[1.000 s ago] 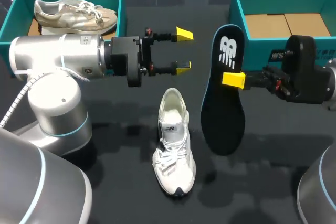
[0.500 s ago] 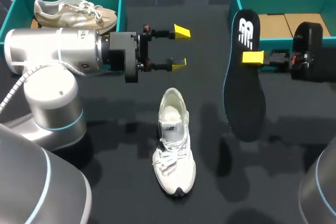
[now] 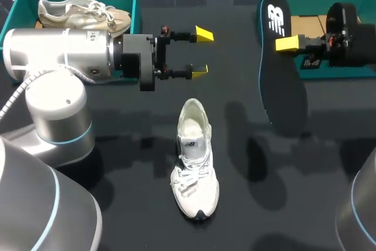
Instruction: Take the shoe out of the shoebox, open the shoe tongue, remove and reinsert the insole, then place the shoe into the shoebox
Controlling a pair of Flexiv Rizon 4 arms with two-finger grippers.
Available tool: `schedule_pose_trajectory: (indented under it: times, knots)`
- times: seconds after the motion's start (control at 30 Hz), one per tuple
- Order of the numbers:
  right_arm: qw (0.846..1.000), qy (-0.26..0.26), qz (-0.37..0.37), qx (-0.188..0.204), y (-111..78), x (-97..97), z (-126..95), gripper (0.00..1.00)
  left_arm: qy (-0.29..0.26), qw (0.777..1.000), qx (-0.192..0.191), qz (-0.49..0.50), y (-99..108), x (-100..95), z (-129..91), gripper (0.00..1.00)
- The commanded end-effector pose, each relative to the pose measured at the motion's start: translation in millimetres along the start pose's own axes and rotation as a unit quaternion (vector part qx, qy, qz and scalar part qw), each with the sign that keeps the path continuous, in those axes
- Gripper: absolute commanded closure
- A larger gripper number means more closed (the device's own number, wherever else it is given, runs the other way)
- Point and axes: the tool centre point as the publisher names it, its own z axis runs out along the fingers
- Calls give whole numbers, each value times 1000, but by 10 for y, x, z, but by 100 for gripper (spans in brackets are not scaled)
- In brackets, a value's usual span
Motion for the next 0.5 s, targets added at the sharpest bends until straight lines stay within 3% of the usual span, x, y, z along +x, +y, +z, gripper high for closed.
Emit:
schedule_pose_trajectory:
  times: [0.03, 0.17, 0.27, 0.4, 0.5]
  knots:
    - [1000, 0, 1, 4, 11, -8, 2, 100, 0, 1000, 0, 1, 5, 0, 17, 0]
    - [1000, -7, 14, 2, 71, -41, 9, 100, 0, 1000, 0, 1, 5, 0, 17, 0]
    - [996, -21, 83, -7, 231, -160, 45, 100, -7, 1000, -9, 5, -9, 12, -6, 0]
    - [980, -47, 192, -17, 359, -360, 123, 100, -11, 1000, -14, 9, -55, 2, -30, 0]
    - [977, -50, 204, -30, 396, -421, 150, 100, -5, 1000, -11, 11, -94, 18, -42, 0]
